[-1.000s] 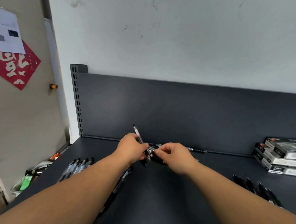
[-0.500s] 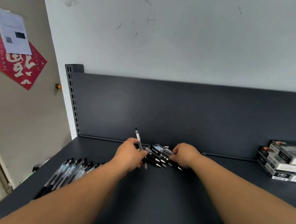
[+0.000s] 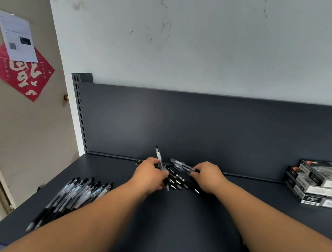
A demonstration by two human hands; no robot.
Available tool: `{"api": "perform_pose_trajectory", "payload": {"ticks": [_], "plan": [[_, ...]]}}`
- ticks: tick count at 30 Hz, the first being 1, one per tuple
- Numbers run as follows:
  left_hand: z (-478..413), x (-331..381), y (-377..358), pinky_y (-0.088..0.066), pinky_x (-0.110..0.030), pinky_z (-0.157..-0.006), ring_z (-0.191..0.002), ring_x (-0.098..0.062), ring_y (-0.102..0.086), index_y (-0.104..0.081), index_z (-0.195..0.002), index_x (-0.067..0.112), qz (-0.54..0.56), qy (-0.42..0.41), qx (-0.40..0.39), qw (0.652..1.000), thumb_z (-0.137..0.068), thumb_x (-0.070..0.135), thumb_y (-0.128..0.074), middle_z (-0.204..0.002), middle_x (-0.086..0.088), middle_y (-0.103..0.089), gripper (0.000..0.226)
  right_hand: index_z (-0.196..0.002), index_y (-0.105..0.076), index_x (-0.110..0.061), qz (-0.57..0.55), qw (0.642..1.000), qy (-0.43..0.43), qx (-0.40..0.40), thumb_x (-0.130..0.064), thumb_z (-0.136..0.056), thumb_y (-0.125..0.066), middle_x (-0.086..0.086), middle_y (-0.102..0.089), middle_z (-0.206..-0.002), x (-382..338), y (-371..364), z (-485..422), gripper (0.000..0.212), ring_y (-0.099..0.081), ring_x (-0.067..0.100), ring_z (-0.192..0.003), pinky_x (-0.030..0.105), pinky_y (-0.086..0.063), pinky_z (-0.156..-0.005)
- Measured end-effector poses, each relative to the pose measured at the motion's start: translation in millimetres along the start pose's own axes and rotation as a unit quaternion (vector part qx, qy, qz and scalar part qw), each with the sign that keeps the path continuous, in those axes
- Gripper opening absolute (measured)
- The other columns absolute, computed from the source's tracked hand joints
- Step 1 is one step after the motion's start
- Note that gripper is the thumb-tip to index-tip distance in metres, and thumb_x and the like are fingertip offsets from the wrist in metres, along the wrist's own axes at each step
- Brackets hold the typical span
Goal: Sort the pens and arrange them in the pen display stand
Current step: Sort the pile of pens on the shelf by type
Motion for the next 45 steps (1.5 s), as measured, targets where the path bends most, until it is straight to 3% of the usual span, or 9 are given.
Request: {"api": "perform_pose_trajectory", "payload": {"ticks": [5, 8, 12, 23, 27, 30, 34, 37, 45], "plan": [[7, 9, -11, -0.052, -0.024, -0.057, -0.069, -0.017, -0.061, -0.055, -0.099, 0.018, 0.045, -0.004, -0.011, 0.999, -0.090, 0.011, -0.063, -0.090, -0.008, -0.067, 0.014, -0.083, -0.067, -0.010, -0.165, 0.986, -0.026, 0.013, -0.027, -0.095, -0.057, 0.002, -0.057, -0.067, 8, 10, 12, 0.023, -0.051, 0.015, -0.062, 0.025, -0.039, -0.056], [11, 10, -19, -0.052, -0.024, -0.057, -0.074, -0.018, -0.064, -0.058, -0.106, 0.012, 0.075, 0.005, -0.027, 0.997, -0.092, 0.012, -0.061, -0.099, -0.011, -0.069, 0.015, -0.087, -0.070, -0.011, -0.255, 0.966, -0.041, 0.018, -0.027, -0.094, -0.060, -0.001, -0.056, -0.064, 7, 13, 23, 0.019, -0.045, 0.009, -0.053, 0.020, -0.036, -0.051], [19, 16, -29, -0.053, -0.023, -0.062, -0.071, -0.013, -0.065, -0.064, -0.099, 0.012, 0.152, 0.003, -0.058, 0.987, -0.095, 0.014, -0.057, -0.084, -0.001, -0.070, 0.008, -0.080, -0.067, -0.013, -0.377, 0.925, -0.007, -0.055, -0.022, -0.096, -0.058, -0.003, -0.059, -0.066, -16, 6, 41, 0.021, -0.049, 0.001, -0.048, 0.015, -0.037, -0.045], [41, 15, -4, -0.049, -0.022, -0.064, -0.071, -0.015, -0.066, -0.068, -0.096, 0.009, 0.226, 0.024, -0.066, 0.972, -0.094, 0.016, -0.059, -0.093, -0.010, -0.073, 0.012, -0.094, -0.066, -0.004, -0.331, 0.932, 0.057, -0.135, -0.031, -0.099, -0.051, 0.002, -0.064, -0.083, -55, -5, 67, 0.031, -0.060, 0.011, -0.070, 0.025, -0.050, -0.064], [46, 21, 47, -0.045, -0.020, -0.058, -0.071, -0.012, -0.062, -0.065, -0.088, 0.012, 0.187, -0.006, -0.013, 0.982, -0.094, 0.017, -0.060, -0.084, -0.004, -0.070, 0.009, -0.098, -0.070, -0.005, -0.323, 0.941, 0.060, -0.081, -0.042, -0.095, -0.054, 0.003, -0.058, -0.076, -78, -9, 66, 0.040, -0.049, 0.012, -0.071, 0.028, -0.041, -0.068], [47, 19, 101, -0.046, -0.022, -0.058, -0.073, -0.013, -0.062, -0.063, -0.094, 0.009, 0.141, -0.006, 0.043, 0.989, -0.091, 0.018, -0.064, -0.087, -0.006, -0.071, 0.010, -0.085, -0.070, -0.017, -0.394, 0.912, 0.044, -0.106, -0.037, -0.094, -0.060, 0.002, -0.046, -0.066, -100, -22, 73, 0.024, -0.039, 0.009, -0.054, 0.022, -0.035, -0.053], [59, 10, 152, -0.052, -0.023, -0.058, -0.071, -0.016, -0.062, -0.069, -0.088, 0.006, -0.091, 0.013, 0.042, 0.995, -0.089, 0.023, -0.067, -0.088, -0.011, -0.071, 0.017, -0.092, -0.061, -0.012, -0.411, 0.889, 0.048, -0.195, -0.023, -0.087, -0.071, -0.004, -0.046, -0.052, -133, -53, 93, 0.016, -0.039, 0.006, -0.043, 0.019, -0.035, -0.041], [70, -2, 172, -0.056, -0.030, -0.072, -0.063, -0.019, -0.061, -0.073, -0.089, 0.001, -0.272, 0.024, 0.040, 0.961, -0.088, 0.027, -0.067, -0.087, -0.015, -0.073, 0.026, -0.105, -0.057, -0.010, -0.380, 0.889, 0.051, -0.251, -0.019, -0.083, -0.076, -0.007, -0.054, -0.052, -154, -75, 110, 0.031, -0.048, 0.003, -0.043, 0.018, -0.041, -0.042], [68, -20, 195, -0.052, -0.022, -0.060, -0.062, -0.012, -0.058, -0.069, -0.097, 0.007, -0.295, 0.060, 0.055, 0.952, -0.087, 0.026, -0.068, -0.072, 0.000, -0.061, 0.022, -0.149, -0.019, -0.014, -0.385, 0.880, 0.023, -0.277, -0.014, -0.078, -0.080, 0.005, -0.066, -0.075, -184, -103, 118, 0.094, -0.065, 0.012, -0.056, 0.025, -0.057, -0.058]]}}
Point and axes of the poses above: each hand's wrist, its own z-axis away from the middle knuckle, its own y-axis out of the back of the hand, x = y × z, the point moved 7 cm from there along -z, towards the middle knuckle
